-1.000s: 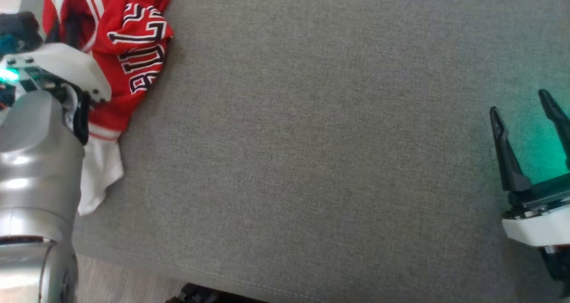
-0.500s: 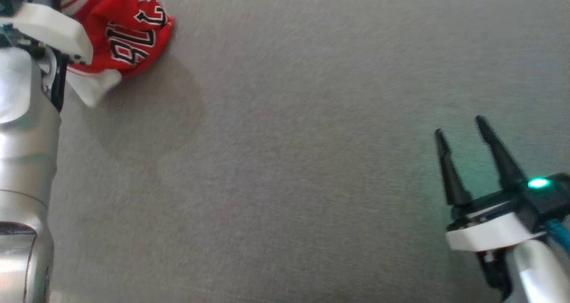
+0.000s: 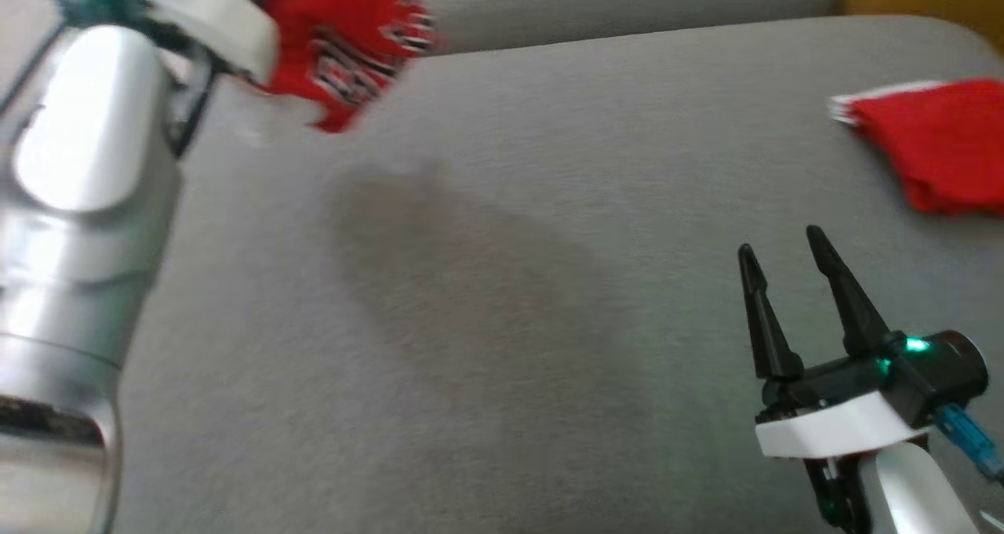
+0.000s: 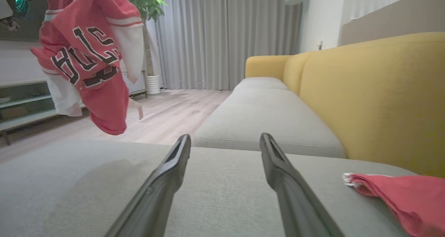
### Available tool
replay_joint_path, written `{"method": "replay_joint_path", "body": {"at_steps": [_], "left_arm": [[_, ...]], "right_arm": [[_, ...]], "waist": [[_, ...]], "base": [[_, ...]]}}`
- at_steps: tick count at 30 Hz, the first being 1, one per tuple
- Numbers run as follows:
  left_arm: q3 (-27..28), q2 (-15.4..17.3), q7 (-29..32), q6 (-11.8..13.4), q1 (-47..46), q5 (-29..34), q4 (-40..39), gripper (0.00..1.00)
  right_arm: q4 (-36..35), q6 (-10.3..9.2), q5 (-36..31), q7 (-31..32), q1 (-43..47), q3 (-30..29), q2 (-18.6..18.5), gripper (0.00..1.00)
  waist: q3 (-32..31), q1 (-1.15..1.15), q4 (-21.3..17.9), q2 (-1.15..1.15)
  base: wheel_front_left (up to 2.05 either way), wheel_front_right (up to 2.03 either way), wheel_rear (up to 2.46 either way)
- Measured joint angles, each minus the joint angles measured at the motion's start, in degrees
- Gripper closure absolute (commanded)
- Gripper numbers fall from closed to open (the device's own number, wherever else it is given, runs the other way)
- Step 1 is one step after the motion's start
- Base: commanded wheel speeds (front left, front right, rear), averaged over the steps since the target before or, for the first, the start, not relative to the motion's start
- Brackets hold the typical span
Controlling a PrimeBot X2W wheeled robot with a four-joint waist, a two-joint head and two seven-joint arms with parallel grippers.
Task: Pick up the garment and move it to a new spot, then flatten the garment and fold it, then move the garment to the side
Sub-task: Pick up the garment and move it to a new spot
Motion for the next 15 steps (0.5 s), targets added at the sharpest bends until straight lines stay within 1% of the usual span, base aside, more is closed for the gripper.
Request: {"method": "replay_joint_path", "body": {"at_steps": [4, 8, 11, 15], "left_arm": [[-4.87, -1.51, 3.6, 0.0, 3.7, -3.02, -6.8, 1.0], [-9.04, -5.34, 5.82, 0.0, 9.53, -4.74, -10.57, 1.0], [-11.55, -8.65, 5.66, 0.04, 13.79, -5.47, -10.47, 1.0], [-14.29, -11.23, 3.09, 0.37, 19.72, -6.03, -6.77, 1.0]], "right_arm": [[-0.88, 0.01, 0.05, 0.0, 0.37, -0.99, 0.3, 0.0], [-2.04, 0.0, 0.15, 0.0, 0.37, -1.66, 0.87, 0.0], [-2.58, 0.01, 0.3, 0.0, 0.03, -1.6, 1.77, 0.0], [-3.18, 0.01, 0.3, -0.01, -1.66, -1.1, 2.42, 0.0]], "waist": [[-0.52, 0.0, -4.72, 0.0], [0.81, 0.0, -8.09, 0.0], [3.34, 0.02, -9.32, 0.0], [6.97, 0.02, -10.91, 0.0]], "base": [[0.0, 0.0, 0.0], [0.0, 0.0, 0.0], [0.0, 0.0, 0.0], [0.0, 0.0, 0.0]]}}
